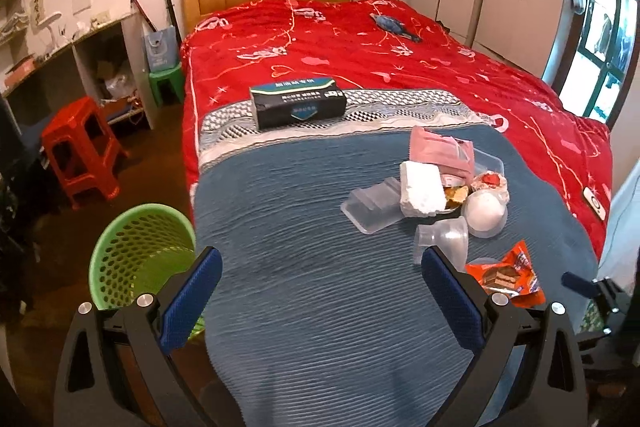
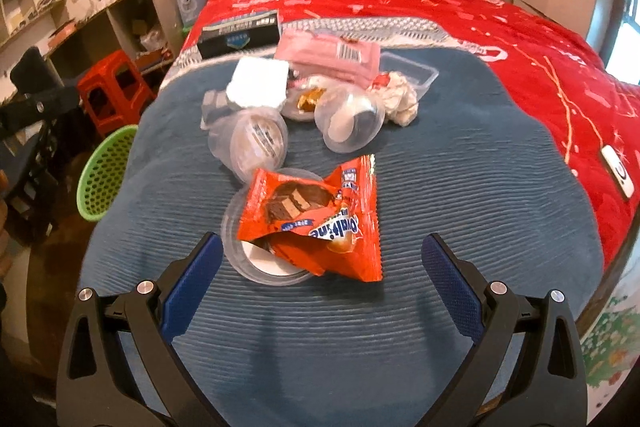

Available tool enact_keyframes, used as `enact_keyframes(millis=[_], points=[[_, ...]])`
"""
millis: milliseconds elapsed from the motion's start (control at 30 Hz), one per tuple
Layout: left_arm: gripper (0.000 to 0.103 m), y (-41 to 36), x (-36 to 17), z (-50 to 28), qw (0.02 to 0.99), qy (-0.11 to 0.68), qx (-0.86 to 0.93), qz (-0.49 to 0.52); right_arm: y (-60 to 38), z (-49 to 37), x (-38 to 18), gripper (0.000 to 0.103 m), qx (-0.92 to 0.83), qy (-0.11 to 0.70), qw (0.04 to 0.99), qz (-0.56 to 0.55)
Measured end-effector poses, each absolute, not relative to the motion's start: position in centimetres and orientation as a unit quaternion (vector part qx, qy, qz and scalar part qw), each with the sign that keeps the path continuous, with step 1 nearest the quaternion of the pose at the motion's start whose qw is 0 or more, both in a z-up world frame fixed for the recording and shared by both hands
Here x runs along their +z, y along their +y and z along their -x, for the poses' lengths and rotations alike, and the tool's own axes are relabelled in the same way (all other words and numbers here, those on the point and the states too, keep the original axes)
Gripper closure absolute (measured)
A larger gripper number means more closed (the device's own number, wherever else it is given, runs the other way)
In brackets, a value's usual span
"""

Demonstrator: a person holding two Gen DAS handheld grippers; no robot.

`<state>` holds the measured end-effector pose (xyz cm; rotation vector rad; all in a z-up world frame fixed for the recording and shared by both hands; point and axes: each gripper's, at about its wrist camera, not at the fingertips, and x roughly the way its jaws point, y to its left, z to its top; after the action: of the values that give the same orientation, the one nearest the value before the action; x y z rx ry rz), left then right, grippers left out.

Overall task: Collect trash
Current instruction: 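Move the right tool to the orange wrapper while the left tool approaches the clear cup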

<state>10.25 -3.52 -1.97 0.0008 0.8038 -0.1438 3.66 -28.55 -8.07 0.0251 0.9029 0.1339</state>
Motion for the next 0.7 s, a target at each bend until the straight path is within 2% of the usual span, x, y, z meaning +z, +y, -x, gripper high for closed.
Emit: enact_keyframes(millis=[233,433,500,633,700], points=[[0.006,-4.8,-2.9,-11.1,0.913,0.399,-0.087,0.000,-28.2,-5.1,-9.8,0.006,0.066,0.441,0.895,0.030],[0.006,-6.4,-3.5,-11.6,0.908,0.400,-0.126,-0.011,-28.4,-6.3,-10.8,0.014,0.071,0.449,0.890,0.037],[0.006,-6.9,-3.8,-11.8,0.905,0.403,-0.137,-0.012,-28.6,-6.6,-11.0,0.025,0.074,0.451,0.889,0.034],[0.006,-8.4,-4.8,-12.7,0.895,0.414,-0.165,-0.020,-28.9,-6.8,-11.1,0.038,0.078,0.454,0.887,0.028],[0.006,-9.2,-5.4,-13.0,0.889,0.421,-0.177,-0.025,-29.2,-6.6,-11.2,0.048,0.077,0.454,0.887,0.023]])
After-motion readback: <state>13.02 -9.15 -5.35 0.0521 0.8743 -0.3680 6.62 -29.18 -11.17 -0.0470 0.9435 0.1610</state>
